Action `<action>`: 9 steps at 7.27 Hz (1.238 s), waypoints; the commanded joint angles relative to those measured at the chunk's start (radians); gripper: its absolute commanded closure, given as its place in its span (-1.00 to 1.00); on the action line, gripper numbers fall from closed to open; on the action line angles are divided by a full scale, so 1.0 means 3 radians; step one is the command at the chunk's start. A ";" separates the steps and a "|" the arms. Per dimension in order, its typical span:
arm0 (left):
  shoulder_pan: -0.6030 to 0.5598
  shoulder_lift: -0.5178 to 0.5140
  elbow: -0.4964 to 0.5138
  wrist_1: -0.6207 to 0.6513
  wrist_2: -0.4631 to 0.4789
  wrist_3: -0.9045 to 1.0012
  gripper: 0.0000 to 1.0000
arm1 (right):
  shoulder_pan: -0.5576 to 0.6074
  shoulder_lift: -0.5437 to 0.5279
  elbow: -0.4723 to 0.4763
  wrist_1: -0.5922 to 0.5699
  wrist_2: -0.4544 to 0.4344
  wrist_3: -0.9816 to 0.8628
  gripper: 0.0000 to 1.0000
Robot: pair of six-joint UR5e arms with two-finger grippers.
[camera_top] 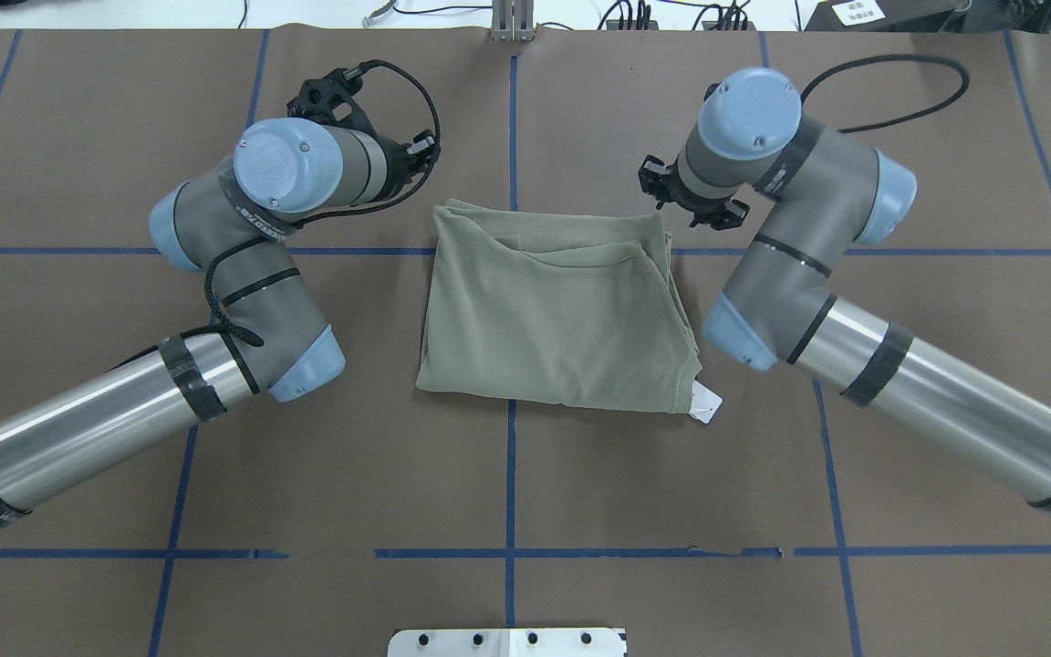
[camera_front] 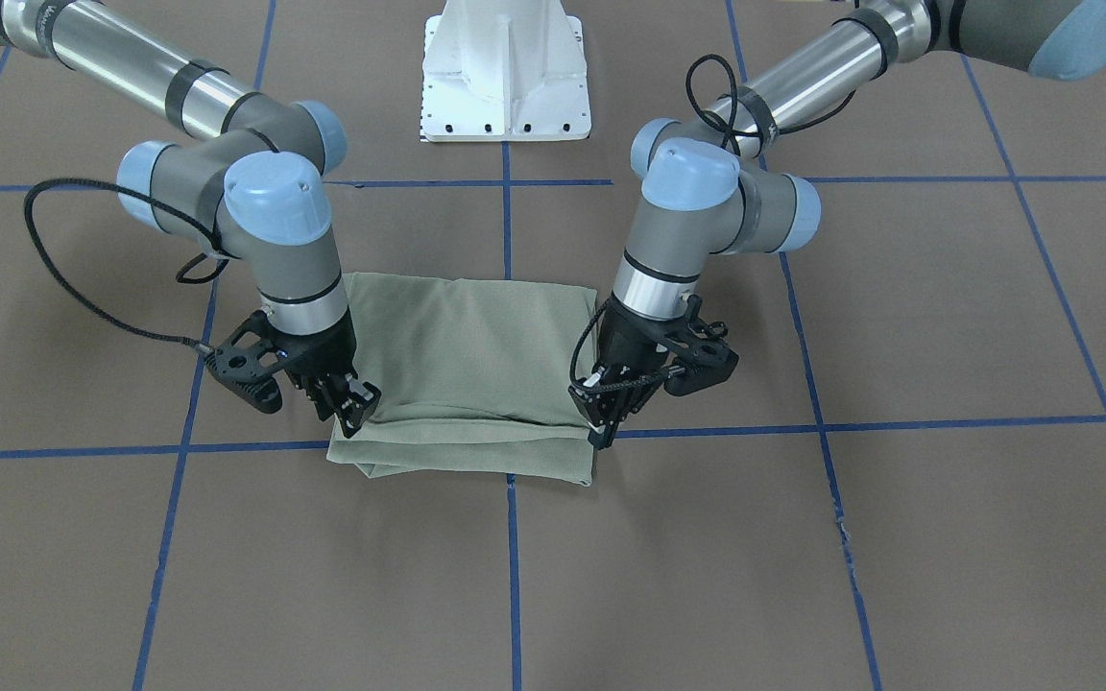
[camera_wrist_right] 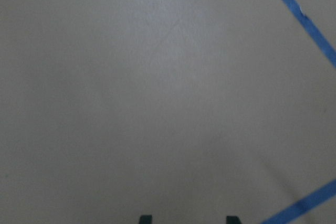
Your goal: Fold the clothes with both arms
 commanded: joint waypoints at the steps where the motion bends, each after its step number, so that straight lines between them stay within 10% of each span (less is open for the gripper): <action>1: -0.0109 0.0010 0.0022 -0.0039 -0.0053 0.0155 -0.21 | 0.0483 -0.0082 -0.0125 0.0063 0.0616 -0.0696 -1.00; 6: -0.1236 0.1567 -0.1088 0.0022 -0.1947 0.2650 -0.24 | 0.1449 -0.0726 -0.0089 -0.0110 0.1313 -0.2867 -1.00; 9: -0.2100 0.2396 -0.1252 0.0383 -0.2252 0.4491 -0.51 | 0.2048 -0.1027 -0.0048 -0.0682 0.1534 -0.4237 -1.00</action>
